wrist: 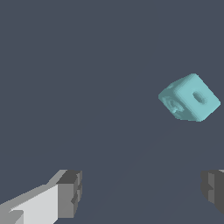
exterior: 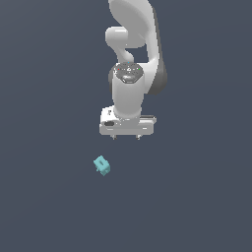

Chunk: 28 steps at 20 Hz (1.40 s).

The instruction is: Pick up the object and move it to a goal position.

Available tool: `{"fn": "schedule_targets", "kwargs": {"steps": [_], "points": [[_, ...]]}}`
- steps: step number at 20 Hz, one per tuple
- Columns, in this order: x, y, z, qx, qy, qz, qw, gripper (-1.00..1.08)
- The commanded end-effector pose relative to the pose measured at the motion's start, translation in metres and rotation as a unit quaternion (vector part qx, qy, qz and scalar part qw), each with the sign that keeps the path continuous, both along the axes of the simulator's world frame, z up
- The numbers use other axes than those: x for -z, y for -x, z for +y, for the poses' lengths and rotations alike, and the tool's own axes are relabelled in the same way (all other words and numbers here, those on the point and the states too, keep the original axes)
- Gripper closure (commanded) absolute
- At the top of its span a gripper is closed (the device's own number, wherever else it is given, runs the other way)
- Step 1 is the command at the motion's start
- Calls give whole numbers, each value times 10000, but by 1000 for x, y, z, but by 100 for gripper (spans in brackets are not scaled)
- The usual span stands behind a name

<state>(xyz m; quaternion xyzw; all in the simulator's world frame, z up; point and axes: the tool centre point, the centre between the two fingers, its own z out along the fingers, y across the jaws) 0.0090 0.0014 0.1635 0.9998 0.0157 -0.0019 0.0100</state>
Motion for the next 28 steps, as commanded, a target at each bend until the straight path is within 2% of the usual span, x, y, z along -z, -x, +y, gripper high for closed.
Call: {"fn": "schedule_targets", "kwargs": {"steps": [1, 11, 19, 28], "points": [[0, 0, 0, 0, 0, 0, 10000, -92], [-22, -9, 23, -353, 3, -198, 9992, -92], [-19, -12, 19, -433, 5, -181, 9989, -92], [-7, -24, 1, -916, 14, -140, 9957, -92]]}}
